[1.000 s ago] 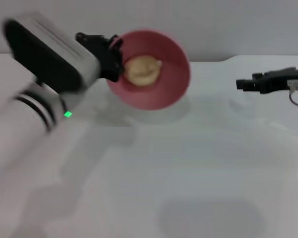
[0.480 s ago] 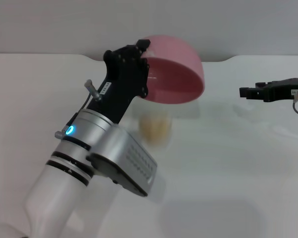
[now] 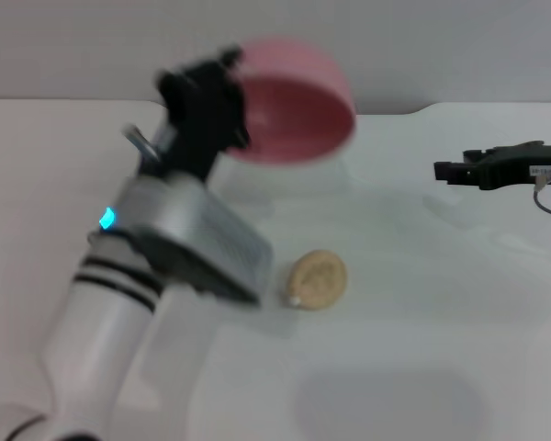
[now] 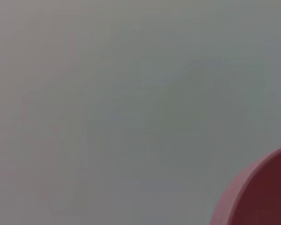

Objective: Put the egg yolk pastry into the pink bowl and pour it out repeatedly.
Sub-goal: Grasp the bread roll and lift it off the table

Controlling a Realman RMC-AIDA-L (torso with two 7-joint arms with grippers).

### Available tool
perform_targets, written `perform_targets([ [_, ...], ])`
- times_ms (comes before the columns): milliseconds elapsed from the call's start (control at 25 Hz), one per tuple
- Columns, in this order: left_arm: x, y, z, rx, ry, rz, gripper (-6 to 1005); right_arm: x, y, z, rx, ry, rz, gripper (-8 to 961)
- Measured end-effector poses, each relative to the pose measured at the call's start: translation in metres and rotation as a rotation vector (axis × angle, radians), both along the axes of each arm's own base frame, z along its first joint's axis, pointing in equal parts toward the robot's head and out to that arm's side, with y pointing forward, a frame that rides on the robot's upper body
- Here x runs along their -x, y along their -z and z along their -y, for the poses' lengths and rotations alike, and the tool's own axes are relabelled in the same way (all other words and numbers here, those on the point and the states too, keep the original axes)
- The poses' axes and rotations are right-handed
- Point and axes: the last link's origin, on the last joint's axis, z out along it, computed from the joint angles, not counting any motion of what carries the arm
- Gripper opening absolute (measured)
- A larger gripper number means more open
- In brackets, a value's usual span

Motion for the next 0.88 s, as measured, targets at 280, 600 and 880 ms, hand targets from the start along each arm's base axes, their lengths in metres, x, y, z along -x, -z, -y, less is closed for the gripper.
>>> perform_targets([
  [280, 0.022, -0.068, -0.054, 0.218, -0.373, 0.528, -2, 0.022, 0.018, 0.001, 0.067, -0.118, 0.012, 533],
  [600, 0.063, -0.133, -0.076, 0.811, -0.55, 1.005, -1, 0.058, 0.058, 0.01, 0.264, -0.298, 0.11, 534],
  [880, 0.095, -0.176, -0.052, 1.009, -0.981, 0.918, -1, 0.077, 0.081, 0.018, 0.369, -0.387, 0.165, 615],
])
